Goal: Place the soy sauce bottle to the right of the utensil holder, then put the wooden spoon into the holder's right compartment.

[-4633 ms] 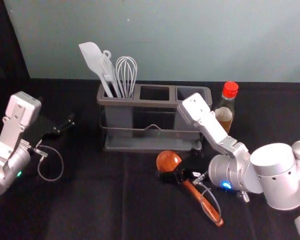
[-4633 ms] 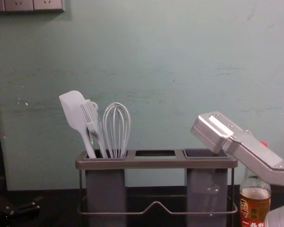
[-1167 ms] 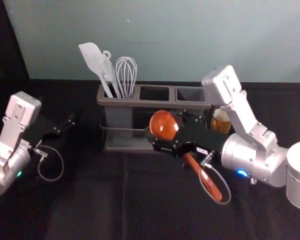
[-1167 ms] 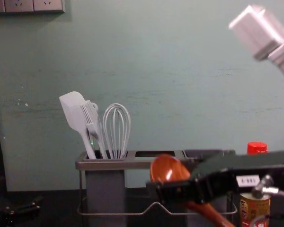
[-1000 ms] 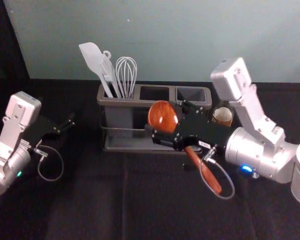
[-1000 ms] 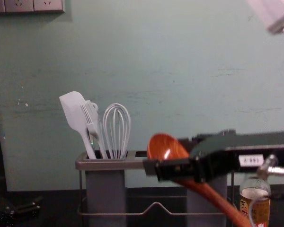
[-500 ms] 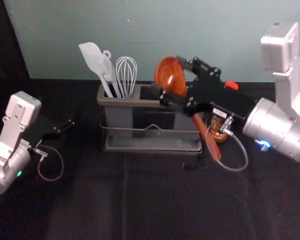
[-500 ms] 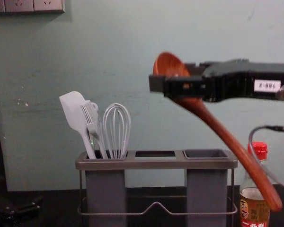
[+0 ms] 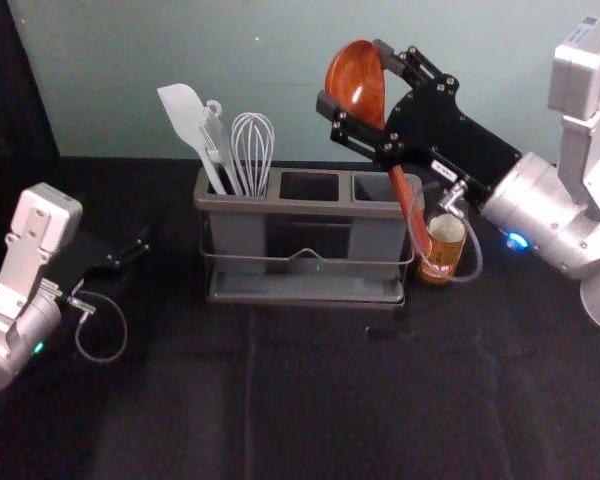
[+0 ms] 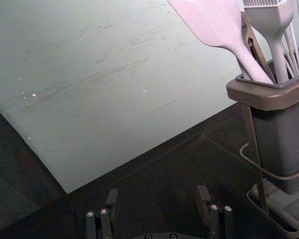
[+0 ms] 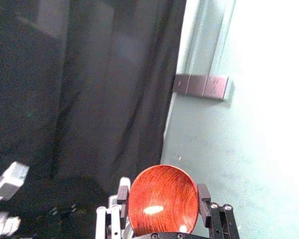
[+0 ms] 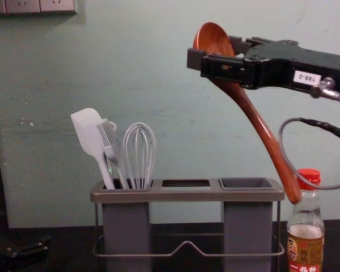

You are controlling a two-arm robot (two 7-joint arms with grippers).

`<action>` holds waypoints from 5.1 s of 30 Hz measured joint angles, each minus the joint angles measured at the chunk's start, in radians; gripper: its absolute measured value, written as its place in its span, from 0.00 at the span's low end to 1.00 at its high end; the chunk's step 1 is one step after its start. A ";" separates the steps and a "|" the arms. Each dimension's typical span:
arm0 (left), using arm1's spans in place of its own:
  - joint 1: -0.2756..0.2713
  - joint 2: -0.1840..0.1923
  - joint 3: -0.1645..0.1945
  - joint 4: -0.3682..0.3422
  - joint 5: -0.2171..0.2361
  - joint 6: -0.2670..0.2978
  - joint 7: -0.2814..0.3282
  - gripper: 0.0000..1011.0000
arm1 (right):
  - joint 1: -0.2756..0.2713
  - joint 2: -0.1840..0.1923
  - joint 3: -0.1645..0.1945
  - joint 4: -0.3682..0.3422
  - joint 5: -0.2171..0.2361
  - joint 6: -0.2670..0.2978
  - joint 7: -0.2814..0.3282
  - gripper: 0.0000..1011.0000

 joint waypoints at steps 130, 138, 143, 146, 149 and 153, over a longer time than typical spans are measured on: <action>0.000 0.000 0.000 0.000 0.000 0.000 0.000 0.99 | 0.037 0.021 -0.044 0.218 -0.004 0.042 -0.035 0.83; 0.000 0.000 0.000 0.000 0.000 0.000 0.000 0.99 | 0.037 0.021 -0.043 0.218 -0.005 0.041 -0.034 0.91; 0.000 0.000 0.000 0.000 0.000 0.000 0.000 0.99 | 0.037 0.021 -0.043 0.218 -0.005 0.040 -0.035 0.99; 0.000 0.000 0.000 0.000 0.000 0.000 0.000 0.99 | 0.038 0.021 -0.043 0.218 -0.005 0.039 -0.035 0.99; 0.000 0.000 0.000 0.000 0.000 0.000 0.000 0.99 | 0.038 0.021 -0.043 0.218 -0.005 0.039 -0.035 0.99; 0.000 0.000 0.000 0.000 0.000 0.000 0.000 0.99 | 0.037 0.021 -0.043 0.215 -0.006 0.039 -0.036 0.99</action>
